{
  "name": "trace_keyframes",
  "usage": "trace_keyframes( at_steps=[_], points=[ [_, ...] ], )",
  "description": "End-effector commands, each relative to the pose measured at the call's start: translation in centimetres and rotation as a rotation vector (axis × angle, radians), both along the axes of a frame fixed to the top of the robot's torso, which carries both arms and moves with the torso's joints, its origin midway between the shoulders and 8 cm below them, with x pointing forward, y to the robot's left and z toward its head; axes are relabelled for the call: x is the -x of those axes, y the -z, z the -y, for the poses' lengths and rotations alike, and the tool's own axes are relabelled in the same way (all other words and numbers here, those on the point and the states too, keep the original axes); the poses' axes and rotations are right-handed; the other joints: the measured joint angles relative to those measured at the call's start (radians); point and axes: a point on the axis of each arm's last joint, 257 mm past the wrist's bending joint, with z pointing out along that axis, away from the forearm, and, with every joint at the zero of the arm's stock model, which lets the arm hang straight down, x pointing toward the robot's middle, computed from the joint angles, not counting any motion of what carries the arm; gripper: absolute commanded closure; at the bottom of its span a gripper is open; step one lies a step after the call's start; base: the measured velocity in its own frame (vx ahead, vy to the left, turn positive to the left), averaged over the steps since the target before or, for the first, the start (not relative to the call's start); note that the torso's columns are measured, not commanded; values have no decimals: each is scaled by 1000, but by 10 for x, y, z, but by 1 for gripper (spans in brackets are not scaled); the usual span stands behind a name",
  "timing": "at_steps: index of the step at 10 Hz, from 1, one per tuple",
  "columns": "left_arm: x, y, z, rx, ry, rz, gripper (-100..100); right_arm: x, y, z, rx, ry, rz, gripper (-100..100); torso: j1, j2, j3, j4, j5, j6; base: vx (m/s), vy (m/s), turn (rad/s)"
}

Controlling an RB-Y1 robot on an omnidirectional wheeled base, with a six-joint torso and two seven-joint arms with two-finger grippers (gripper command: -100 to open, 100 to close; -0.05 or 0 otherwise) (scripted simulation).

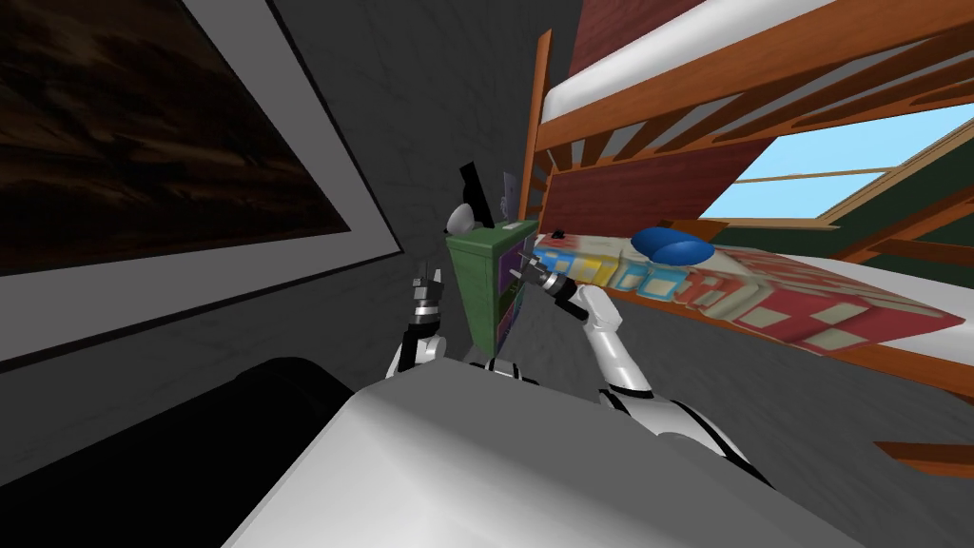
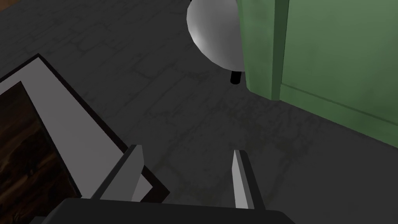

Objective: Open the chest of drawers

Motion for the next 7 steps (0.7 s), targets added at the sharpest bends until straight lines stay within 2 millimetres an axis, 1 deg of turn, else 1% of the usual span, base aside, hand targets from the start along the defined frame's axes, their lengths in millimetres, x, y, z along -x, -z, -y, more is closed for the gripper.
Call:
trace_keyframes(
  at_steps=[1, 5, 6, 7],
  points=[
    [0, 0, 0, 0, 0, 0, 0, -18, 14, 7, 127, 61, 71, -100, -1, 0, 0, 0, 0, 0, 90, 25, -64],
    [0, 0, 0, 0, 0, 0, 0, -40, 27, 20, 264, 121, 148, -100, -1, 2, 1, 1, 0, 0, 62, 20, -49],
    [0, 0, 0, 0, 0, 0, 0, -36, 25, 18, 241, 112, 134, -100, -1, 2, 1, 0, 0, 0, 23, 5, -10],
    [0, 0, 0, 0, 0, 0, 0, -41, 17, 20, 246, 116, 137, -100, 0, 2, 1, 1, 0, 0, 41, 88, 23]
  ],
)
